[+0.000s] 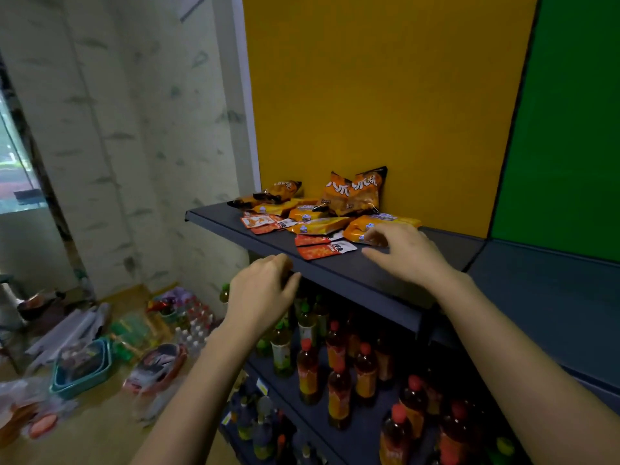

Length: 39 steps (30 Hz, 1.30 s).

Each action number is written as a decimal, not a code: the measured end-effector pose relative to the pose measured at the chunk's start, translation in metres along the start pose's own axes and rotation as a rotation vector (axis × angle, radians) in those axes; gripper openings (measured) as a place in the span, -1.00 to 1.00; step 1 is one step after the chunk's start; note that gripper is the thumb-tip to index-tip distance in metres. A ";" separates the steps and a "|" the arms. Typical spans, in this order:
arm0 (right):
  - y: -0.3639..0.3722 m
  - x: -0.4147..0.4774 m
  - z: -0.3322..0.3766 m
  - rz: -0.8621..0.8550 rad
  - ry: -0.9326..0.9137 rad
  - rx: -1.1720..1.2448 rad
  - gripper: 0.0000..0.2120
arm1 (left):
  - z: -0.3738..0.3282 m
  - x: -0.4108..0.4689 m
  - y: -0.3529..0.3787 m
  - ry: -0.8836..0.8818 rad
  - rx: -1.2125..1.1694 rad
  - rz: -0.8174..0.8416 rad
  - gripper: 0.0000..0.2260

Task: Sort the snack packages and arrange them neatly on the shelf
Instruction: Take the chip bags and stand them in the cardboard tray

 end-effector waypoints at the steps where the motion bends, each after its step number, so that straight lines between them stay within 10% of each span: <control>1: 0.002 0.012 0.002 -0.008 0.003 -0.001 -0.67 | 0.007 0.010 0.007 0.007 -0.018 -0.008 -0.75; 27: 0.085 0.296 -0.059 -0.008 0.694 0.223 -0.11 | 0.133 0.292 0.197 0.124 -0.403 0.158 -0.52; 35: 0.094 0.303 -0.070 -0.163 0.784 0.401 -0.57 | 0.141 0.319 0.252 -0.048 -0.958 0.362 -0.39; 39: 0.068 0.296 -0.064 -0.328 0.752 0.627 -0.62 | 0.134 0.330 0.265 -0.105 -1.229 0.392 -0.75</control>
Point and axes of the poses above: each hand's wrist, its own x-axis towards the middle knuckle, its own y-axis out of the palm, z = x × y, the point moved 8 cm from there along x, towards the middle knuckle, and after that the axes turned 14 degrees about y, right-handed, at the moved point
